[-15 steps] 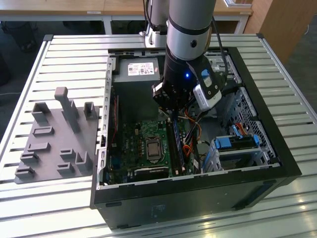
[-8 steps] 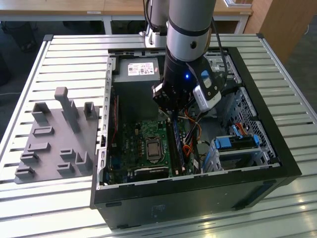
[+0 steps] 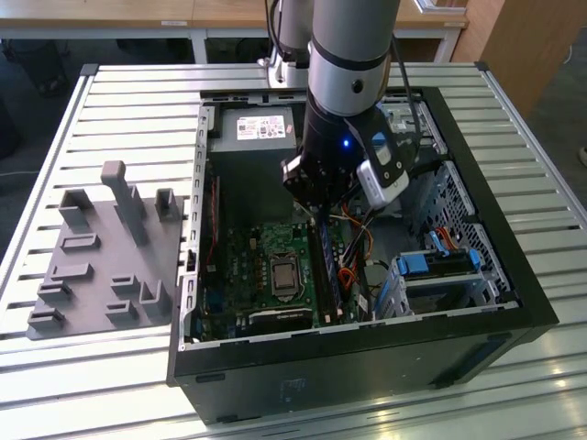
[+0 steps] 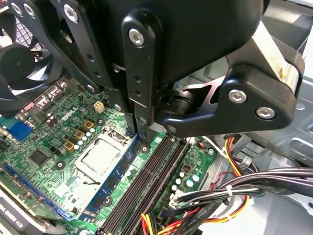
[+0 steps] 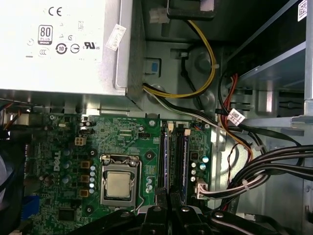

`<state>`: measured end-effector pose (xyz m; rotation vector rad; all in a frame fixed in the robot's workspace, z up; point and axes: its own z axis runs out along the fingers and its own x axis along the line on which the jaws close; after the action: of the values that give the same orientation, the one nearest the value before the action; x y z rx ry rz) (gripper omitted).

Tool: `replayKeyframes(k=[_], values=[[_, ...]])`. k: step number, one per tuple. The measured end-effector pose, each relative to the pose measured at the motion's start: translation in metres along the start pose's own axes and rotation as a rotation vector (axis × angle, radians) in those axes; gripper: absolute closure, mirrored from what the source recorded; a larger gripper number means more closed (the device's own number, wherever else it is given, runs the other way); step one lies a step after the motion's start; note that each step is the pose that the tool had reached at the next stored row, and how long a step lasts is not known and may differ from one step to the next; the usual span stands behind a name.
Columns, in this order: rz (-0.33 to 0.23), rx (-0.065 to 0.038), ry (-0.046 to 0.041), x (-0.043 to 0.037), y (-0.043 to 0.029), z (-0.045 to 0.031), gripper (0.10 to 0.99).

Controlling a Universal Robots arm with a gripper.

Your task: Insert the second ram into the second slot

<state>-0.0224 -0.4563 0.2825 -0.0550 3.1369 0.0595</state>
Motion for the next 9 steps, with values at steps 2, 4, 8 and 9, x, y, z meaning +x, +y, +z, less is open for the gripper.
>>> replayKeyframes(k=[2, 4, 8, 9], values=[[0.000, 0.000, 0.0001, 0.0000, -0.0001, 0.0016, 0.949], [0.001, 0.000, 0.0001, 0.0000, -0.0002, 0.0037, 0.949], [0.005, 0.000, 0.0000, 0.0001, -0.0005, 0.0082, 0.949], [0.007, 0.000, -0.0002, 0.0001, -0.0007, 0.0091, 0.949]])
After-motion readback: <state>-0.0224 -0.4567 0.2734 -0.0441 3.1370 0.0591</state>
